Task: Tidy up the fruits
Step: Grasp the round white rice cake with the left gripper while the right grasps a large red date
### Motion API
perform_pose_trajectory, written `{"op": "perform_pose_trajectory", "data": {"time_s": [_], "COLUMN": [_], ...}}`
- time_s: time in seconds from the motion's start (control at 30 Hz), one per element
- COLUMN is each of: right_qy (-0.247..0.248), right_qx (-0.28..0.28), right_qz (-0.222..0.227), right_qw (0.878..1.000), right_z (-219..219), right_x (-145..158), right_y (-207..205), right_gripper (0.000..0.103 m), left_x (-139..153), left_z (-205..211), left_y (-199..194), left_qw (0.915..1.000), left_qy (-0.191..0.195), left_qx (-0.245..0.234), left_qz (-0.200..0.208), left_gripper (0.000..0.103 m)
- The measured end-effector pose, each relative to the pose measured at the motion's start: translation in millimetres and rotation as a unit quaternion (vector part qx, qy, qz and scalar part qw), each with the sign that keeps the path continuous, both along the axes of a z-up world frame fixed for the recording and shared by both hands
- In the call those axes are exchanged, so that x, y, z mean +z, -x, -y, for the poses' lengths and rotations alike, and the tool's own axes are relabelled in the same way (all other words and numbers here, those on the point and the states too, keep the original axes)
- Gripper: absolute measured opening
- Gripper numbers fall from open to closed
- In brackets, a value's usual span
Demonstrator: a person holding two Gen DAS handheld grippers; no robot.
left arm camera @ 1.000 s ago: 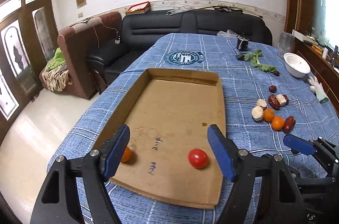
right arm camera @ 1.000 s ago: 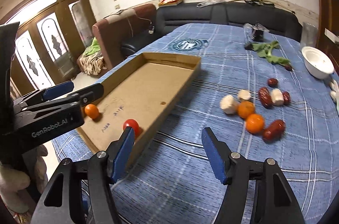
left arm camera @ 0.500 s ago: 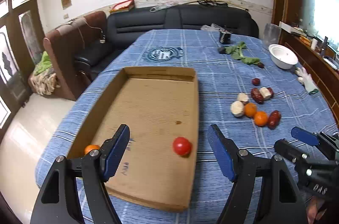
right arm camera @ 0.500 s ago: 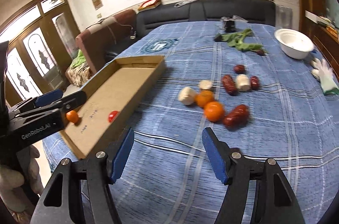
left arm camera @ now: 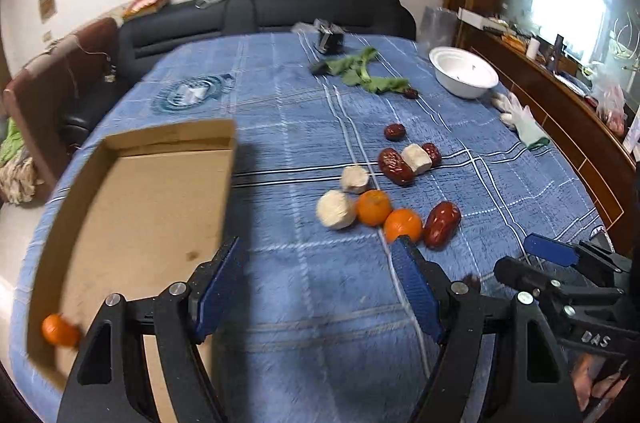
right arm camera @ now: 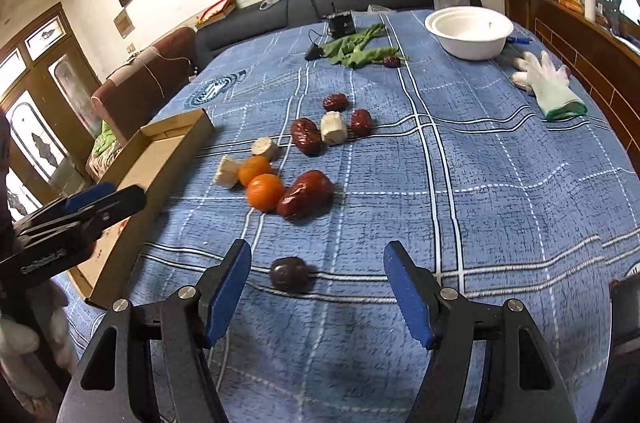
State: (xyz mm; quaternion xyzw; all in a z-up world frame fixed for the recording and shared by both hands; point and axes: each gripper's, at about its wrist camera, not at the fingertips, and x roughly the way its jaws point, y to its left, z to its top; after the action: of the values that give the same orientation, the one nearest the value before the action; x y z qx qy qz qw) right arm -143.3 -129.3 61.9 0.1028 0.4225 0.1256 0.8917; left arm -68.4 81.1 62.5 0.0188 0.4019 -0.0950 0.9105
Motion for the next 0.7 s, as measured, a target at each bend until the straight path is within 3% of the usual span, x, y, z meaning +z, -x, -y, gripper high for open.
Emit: {"op": "perform_pose_trajectory", "data": {"time_s": [0.17, 0.33, 0.47, 0.57, 0.7], "right_qy": [-0.029, -0.036, -0.032, -0.03, -0.041], "right_qx": [0.011, 0.018, 0.03, 0.035, 0.047], "right_qz": [-0.017, -0.03, -0.041, -0.042, -0.039], "right_qw": [0.999, 0.999, 0.998, 0.998, 0.997], "right_z": [1, -8, -19, -25, -29], "right_x": [-7, -16, -26, -30, -31], "right_y": [-30, -54, -64, -68, -69], "right_gripper": [0.073, 0.067, 0.067, 0.066, 0.051], "left_x": [-24, -42, -42, -42, -43], "left_z": [6, 3, 3, 2, 1], "left_y": [-41, -65, -70, -74, -77], "left_qw": [0.9983, 0.9952, 0.9943, 0.9933, 0.9907], "left_qy": [0.04, 0.061, 0.079, 0.09, 0.111], "left_qx": [0.005, 0.016, 0.002, -0.003, -0.012], "left_qz": [-0.043, -0.075, -0.071, -0.072, -0.078], "left_gripper": [0.073, 0.055, 0.044, 0.043, 0.043]}}
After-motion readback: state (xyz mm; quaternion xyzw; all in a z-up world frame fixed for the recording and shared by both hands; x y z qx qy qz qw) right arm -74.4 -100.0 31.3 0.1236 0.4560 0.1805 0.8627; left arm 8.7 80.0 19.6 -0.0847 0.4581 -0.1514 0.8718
